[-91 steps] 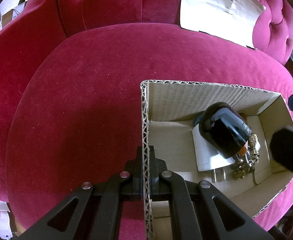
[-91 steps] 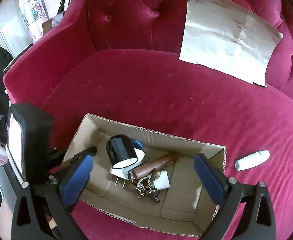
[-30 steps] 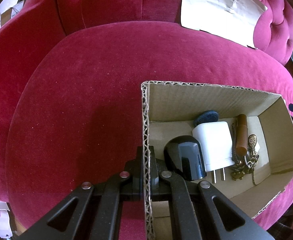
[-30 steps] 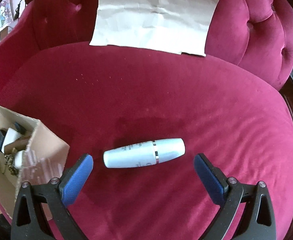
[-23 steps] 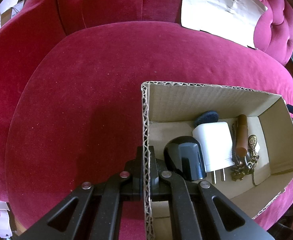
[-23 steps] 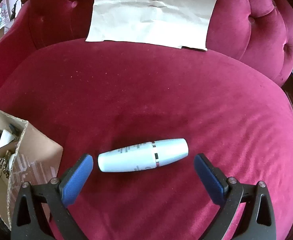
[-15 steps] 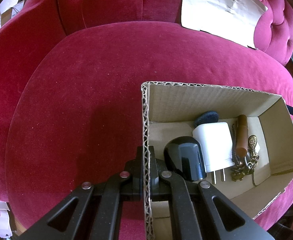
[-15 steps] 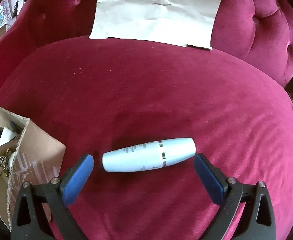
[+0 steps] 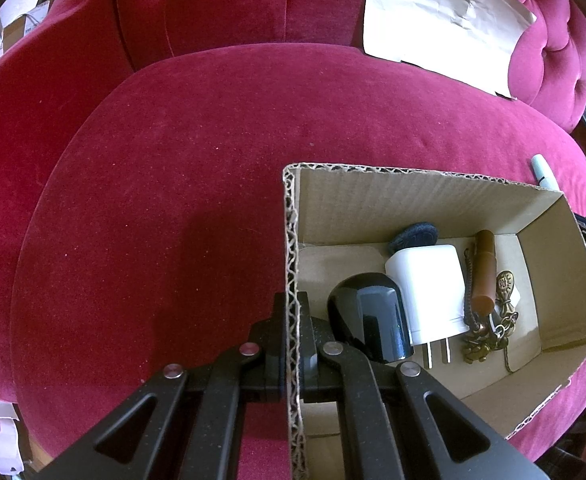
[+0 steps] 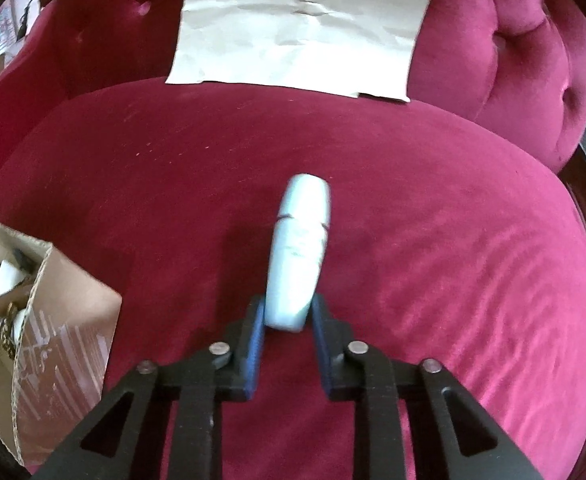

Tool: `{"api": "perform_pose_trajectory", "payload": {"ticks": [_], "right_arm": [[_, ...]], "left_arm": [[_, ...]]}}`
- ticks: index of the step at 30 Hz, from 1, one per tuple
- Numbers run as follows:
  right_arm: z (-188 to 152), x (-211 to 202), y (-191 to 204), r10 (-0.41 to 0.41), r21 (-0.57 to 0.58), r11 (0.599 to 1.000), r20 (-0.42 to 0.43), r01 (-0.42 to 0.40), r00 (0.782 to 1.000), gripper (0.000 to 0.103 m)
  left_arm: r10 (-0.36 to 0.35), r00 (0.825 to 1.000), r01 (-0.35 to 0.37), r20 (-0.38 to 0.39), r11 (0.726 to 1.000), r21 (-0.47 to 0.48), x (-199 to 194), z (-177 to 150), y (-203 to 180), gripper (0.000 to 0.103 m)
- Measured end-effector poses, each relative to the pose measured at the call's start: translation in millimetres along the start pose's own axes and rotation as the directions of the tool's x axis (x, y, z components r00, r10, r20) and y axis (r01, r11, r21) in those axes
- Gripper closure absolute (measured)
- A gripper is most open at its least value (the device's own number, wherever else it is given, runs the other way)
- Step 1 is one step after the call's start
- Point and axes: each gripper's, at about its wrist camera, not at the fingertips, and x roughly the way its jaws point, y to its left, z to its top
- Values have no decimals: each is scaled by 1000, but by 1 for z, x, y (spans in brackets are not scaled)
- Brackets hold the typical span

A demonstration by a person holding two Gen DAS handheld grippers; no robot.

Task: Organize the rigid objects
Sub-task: 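Grasp the white tube with the right gripper, then lift and carry the white tube with the right gripper over the box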

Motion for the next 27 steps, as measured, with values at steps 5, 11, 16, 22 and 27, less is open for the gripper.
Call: {"api": "perform_pose_trajectory", "payload": {"ticks": [5, 11, 16, 22, 27], "right_arm": [[1, 1, -3, -8, 36, 999, -3, 8, 1000, 81], [0, -2, -6, -21, 45, 999, -7, 21, 1000, 82], [1, -8, -5, -29, 47, 998, 0, 29, 1000, 82], [3, -21, 1, -30, 41, 999, 12, 30, 999, 82], [5, -33, 6, -33, 37, 999, 18, 32, 999, 82]], "left_arm": [[1, 1000, -1, 0, 1000, -1, 0, 1, 0, 100], [2, 1000, -2, 0, 1000, 0, 0, 2, 1, 100], [2, 1000, -2, 0, 1000, 0, 0, 2, 1, 100], [4, 1000, -4, 2, 1000, 1, 0, 2, 1, 100], [6, 1000, -6, 5, 1000, -2, 0, 2, 1, 100]]}}
